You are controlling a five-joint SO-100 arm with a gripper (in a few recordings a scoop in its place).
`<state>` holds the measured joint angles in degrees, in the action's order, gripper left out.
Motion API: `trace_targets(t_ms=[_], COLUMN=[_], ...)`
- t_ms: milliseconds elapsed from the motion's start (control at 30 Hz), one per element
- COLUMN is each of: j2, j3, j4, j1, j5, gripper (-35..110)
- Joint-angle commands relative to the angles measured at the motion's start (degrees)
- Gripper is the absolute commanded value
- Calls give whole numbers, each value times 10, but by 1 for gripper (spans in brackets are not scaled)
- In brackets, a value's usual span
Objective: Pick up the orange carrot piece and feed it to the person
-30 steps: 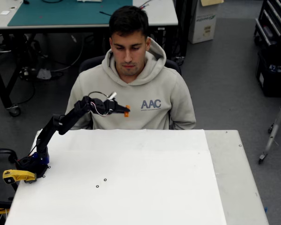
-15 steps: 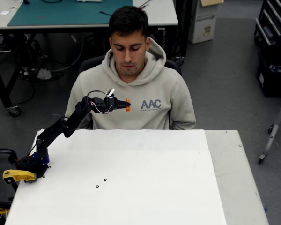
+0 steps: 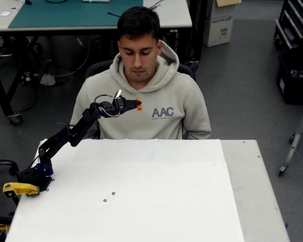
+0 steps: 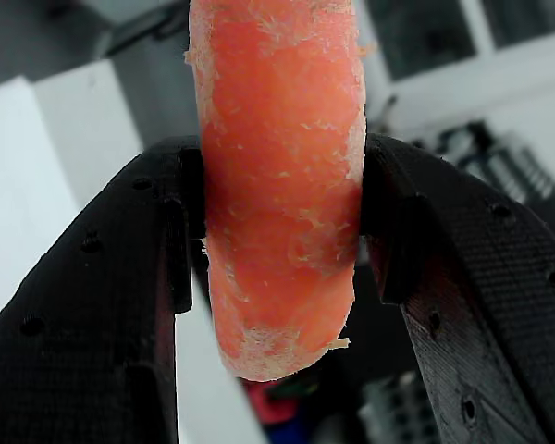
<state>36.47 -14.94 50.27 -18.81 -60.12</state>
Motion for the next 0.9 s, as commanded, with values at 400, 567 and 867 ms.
trace_targets(t_ms=[400,567,867], j2=[-27,-23,62], j3=[47,88,143], j4=[-402,-467,-548], j1=[40,47,86], j5=[-145,-140,-138], gripper=[-3,-3,-3])
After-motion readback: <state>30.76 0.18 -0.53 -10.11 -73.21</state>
